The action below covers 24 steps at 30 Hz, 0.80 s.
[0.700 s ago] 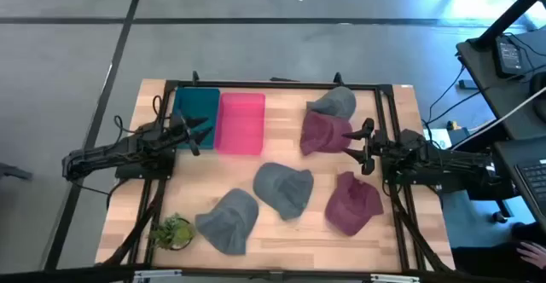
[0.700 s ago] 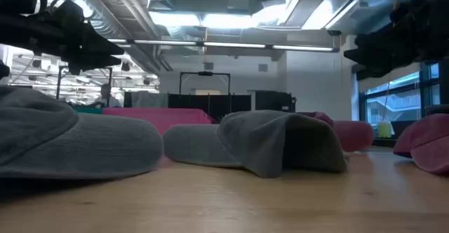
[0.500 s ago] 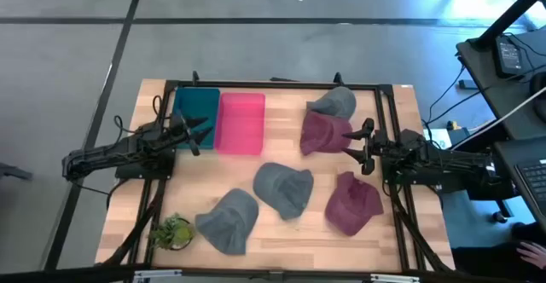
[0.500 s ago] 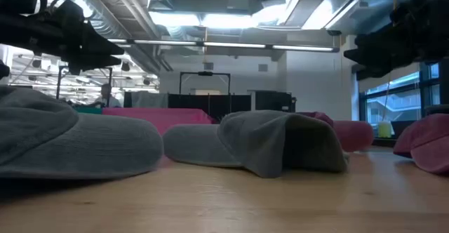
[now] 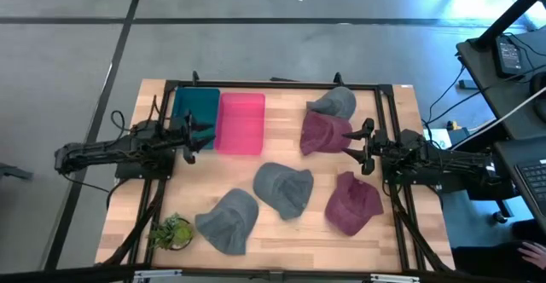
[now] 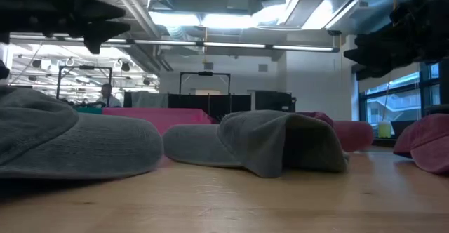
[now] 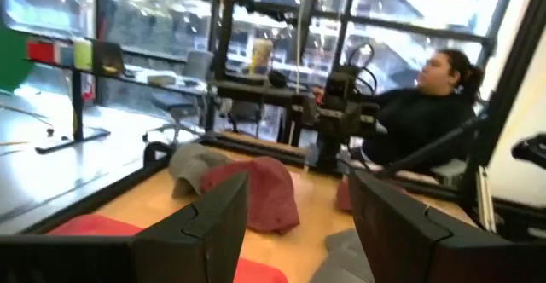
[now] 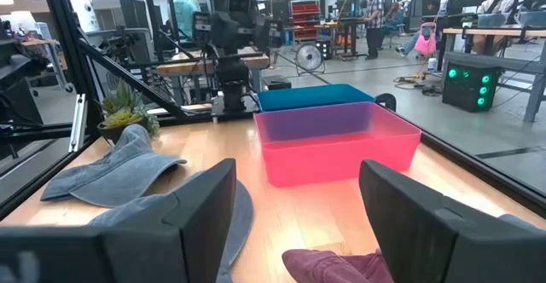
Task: Pick & Place hat
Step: Put the bottom blue cap into the blue bin
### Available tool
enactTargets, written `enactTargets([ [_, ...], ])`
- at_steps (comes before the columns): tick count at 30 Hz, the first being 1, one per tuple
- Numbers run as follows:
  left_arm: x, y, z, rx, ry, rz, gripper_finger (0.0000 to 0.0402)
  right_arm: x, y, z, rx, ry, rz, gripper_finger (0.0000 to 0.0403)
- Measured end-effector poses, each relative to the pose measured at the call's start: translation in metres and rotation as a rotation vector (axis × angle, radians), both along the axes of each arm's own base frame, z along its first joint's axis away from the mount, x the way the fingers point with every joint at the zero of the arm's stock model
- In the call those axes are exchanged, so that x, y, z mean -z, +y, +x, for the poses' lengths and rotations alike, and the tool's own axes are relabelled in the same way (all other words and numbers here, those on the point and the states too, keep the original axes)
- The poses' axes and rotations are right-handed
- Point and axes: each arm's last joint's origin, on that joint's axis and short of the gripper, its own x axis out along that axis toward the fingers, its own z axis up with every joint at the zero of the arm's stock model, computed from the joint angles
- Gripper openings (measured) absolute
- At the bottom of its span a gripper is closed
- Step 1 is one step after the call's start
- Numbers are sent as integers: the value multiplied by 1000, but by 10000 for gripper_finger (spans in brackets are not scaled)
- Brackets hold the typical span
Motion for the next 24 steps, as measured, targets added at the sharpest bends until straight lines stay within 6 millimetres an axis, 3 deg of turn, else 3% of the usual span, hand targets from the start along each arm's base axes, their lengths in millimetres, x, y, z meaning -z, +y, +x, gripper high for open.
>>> enactTargets([
  [6, -23, -6, 26, 86, 173, -5, 196, 0, 0, 0, 7, -5, 23, 248],
  [15, -71, -37, 60, 158, 696, -240, 196, 0, 0, 0, 6, -8, 36, 248],
  [19, -78, -61, 71, 124, 900, -381, 196, 0, 0, 0, 6, -7, 34, 248],
  [24, -67, -98, 93, 93, 1085, -509, 196, 0, 0, 0, 6, -7, 34, 248],
])
